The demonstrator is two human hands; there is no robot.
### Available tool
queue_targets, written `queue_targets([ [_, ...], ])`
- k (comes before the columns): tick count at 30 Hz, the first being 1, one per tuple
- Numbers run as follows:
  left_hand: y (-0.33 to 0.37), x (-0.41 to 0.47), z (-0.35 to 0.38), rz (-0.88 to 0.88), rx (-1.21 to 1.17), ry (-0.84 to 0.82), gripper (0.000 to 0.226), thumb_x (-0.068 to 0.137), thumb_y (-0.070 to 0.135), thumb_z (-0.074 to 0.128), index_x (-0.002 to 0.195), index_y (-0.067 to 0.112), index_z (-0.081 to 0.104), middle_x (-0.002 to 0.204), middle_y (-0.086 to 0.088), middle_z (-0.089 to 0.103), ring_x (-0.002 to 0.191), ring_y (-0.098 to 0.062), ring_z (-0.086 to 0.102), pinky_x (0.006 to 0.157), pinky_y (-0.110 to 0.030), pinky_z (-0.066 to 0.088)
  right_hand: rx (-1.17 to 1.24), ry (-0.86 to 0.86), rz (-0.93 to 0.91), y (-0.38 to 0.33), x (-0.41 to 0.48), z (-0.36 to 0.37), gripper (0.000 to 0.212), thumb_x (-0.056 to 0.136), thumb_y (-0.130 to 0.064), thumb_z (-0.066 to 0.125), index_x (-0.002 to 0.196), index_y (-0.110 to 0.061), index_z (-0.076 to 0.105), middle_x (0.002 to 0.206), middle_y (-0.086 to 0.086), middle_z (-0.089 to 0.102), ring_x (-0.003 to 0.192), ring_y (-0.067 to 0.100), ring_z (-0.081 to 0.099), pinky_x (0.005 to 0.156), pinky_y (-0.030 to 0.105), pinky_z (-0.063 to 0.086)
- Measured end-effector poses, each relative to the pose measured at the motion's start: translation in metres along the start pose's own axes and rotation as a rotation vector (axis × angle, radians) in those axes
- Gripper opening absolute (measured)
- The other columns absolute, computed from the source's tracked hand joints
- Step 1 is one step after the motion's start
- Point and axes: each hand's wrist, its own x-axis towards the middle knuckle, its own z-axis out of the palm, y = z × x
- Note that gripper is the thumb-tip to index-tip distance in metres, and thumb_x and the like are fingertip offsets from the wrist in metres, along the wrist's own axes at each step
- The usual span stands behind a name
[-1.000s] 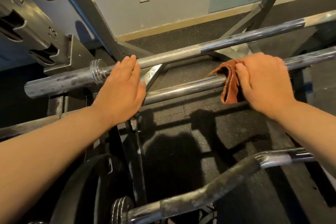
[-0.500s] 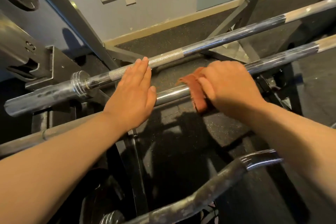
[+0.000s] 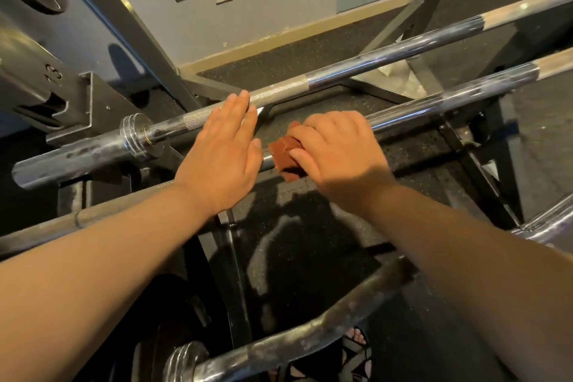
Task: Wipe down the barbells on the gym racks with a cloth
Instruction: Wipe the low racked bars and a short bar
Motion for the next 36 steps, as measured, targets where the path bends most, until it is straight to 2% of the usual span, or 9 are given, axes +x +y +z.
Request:
queue_targets([
  [3,0.001,-0.001,-0.002,0.075,0.001,0.046,0.057,0.109,0.032,0.021,0.158,0.003,0.025,0.169,-0.012,0.013,0.157,-0.023,0.006,0.128,-0.045,0.010,0.106,-0.004,0.035,0.036,-0.006,-0.010,0.038,0.107,-0.041,0.032,0.124,-0.021,0.059,0.111,0.000,0.059,0.102,0.025,0.052,0.096,0.043,0.035],
  [6,0.002,0.001,-0.005,0.130,0.030,0.062,0.054,0.108,0.028,0.028,0.154,0.000,0.034,0.163,-0.016,0.028,0.153,-0.028,0.024,0.125,-0.045,0.021,0.062,0.038,0.299,0.021,-0.011,-0.008,0.038,0.108,-0.040,0.023,0.116,-0.024,0.056,0.106,-0.006,0.048,0.108,0.022,0.048,0.116,0.047,0.026],
  [9,0.012,0.008,-0.006,0.145,0.024,0.002,0.049,0.106,0.030,0.031,0.142,0.002,0.051,0.141,-0.016,0.052,0.130,-0.031,0.049,0.111,-0.045,0.039,0.098,0.016,0.461,-0.018,0.005,-0.005,0.041,0.106,-0.044,0.024,0.107,-0.021,0.058,0.109,0.000,0.052,0.116,0.025,0.046,0.123,0.052,0.013],
  [15,0.014,0.017,0.000,0.079,-0.113,-0.023,0.053,0.107,0.036,0.025,0.134,0.005,0.059,0.127,-0.011,0.061,0.121,-0.025,0.052,0.110,-0.035,0.035,0.171,-0.072,0.024,0.038,0.001,-0.022,0.034,0.106,-0.044,0.031,0.112,-0.024,0.058,0.105,-0.004,0.058,0.097,0.018,0.052,0.092,0.038,0.038],
  [19,0.015,0.017,0.001,0.106,-0.117,-0.011,0.053,0.107,0.035,0.024,0.130,0.005,0.061,0.121,-0.012,0.063,0.116,-0.025,0.054,0.109,-0.033,0.035,0.028,0.081,0.406,0.090,-0.010,-0.022,0.036,0.106,-0.036,0.026,0.091,-0.022,0.056,0.089,-0.001,0.056,0.088,0.026,0.058,0.088,0.042,0.039],
  [24,0.020,0.015,0.001,0.084,-0.085,0.011,0.050,0.106,0.032,0.027,0.127,0.004,0.063,0.120,-0.012,0.064,0.114,-0.025,0.056,0.107,-0.027,0.032,0.024,0.095,0.776,0.042,0.000,-0.014,0.062,0.101,-0.037,-0.004,0.099,-0.011,0.052,0.101,0.013,0.051,0.110,0.036,0.049,0.117,0.060,0.024],
  [27,0.023,0.015,-0.001,0.086,-0.033,0.008,0.048,0.107,0.029,0.029,0.125,0.003,0.065,0.121,-0.014,0.065,0.117,-0.026,0.055,0.108,-0.028,0.031,0.030,-0.032,0.509,-0.008,0.007,0.003,0.045,0.101,-0.042,0.016,0.097,-0.019,0.055,0.102,0.005,0.049,0.111,0.030,0.044,0.122,0.059,0.009],
  [33,0.023,0.015,-0.003,0.086,-0.044,-0.014,0.051,0.106,0.031,0.027,0.125,0.003,0.064,0.123,-0.014,0.062,0.119,-0.026,0.053,0.109,-0.028,0.031,0.046,-0.039,0.053,0.052,-0.009,-0.016,0.028,0.105,-0.037,0.038,0.113,-0.023,0.061,0.103,-0.001,0.058,0.095,0.023,0.052,0.092,0.040,0.039],
  [36,0.022,0.016,0.000,0.086,-0.076,0.008,0.050,0.105,0.029,0.027,0.124,0.002,0.065,0.121,-0.014,0.063,0.117,-0.025,0.053,0.108,-0.027,0.031,-0.101,-0.001,0.193,0.093,-0.016,-0.025,0.015,0.101,-0.025,0.049,0.095,-0.019,0.062,0.089,0.002,0.058,0.087,0.028,0.056,0.088,0.047,0.045],
])
